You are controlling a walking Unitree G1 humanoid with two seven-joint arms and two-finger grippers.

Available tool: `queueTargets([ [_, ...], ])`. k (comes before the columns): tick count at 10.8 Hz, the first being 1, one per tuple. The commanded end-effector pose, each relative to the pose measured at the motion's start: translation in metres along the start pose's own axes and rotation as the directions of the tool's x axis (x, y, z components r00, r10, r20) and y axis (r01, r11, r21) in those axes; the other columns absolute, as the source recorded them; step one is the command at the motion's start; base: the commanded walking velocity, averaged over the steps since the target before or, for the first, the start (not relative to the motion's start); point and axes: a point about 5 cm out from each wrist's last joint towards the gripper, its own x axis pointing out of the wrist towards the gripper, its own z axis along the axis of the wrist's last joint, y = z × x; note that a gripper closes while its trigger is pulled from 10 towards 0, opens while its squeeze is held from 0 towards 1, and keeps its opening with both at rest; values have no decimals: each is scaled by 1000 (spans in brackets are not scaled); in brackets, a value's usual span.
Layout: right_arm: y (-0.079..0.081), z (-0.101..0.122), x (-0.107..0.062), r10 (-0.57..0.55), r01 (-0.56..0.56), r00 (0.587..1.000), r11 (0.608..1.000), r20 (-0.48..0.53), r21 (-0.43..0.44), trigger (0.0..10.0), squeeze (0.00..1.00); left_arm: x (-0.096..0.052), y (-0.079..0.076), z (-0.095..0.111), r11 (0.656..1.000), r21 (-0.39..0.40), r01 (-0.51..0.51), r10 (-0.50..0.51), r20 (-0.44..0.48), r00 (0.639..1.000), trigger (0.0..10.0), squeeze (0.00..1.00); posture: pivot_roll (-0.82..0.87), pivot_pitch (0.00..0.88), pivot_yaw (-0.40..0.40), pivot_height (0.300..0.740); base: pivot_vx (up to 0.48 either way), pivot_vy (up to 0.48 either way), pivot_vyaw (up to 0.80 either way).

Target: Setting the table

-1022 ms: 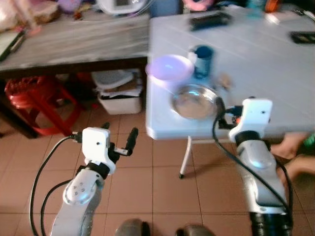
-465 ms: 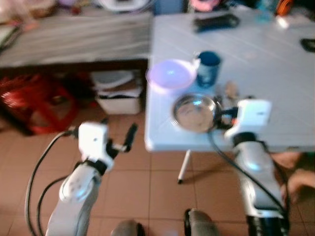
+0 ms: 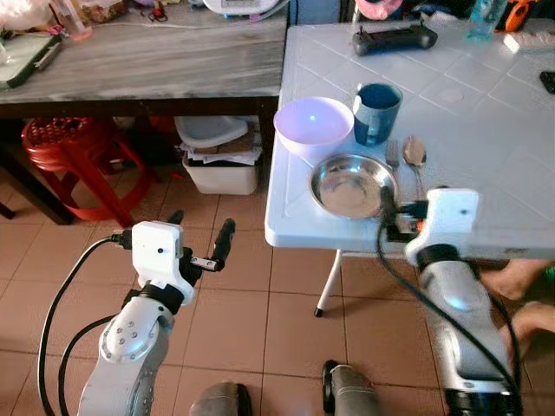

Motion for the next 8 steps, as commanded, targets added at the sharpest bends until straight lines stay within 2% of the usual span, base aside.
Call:
queueTargets([
  [1, 1, 5, 0, 10, -11, 1000, 1000, 6, 29, 10000, 0, -2, 0, 1, 1000, 15, 4, -4, -7, 1000, 10000, 0, -21, 172, 90, 740, 0, 0, 0],
  [6, 10, 13, 8, 106, -109, 994, 988, 27, 106, 10000, 0, -4, 1, 2, 1000, 22, 12, -11, -20, 1000, 10000, 0, -12, 191, 97, 740, 0, 0, 0],
  [8, 11, 12, 8, 109, -110, 994, 986, 12, 124, 10000, 0, -4, 1, 1, 1000, 26, 14, -13, -24, 1000, 10000, 0, -11, 193, 100, 740, 0, 0, 0],
])
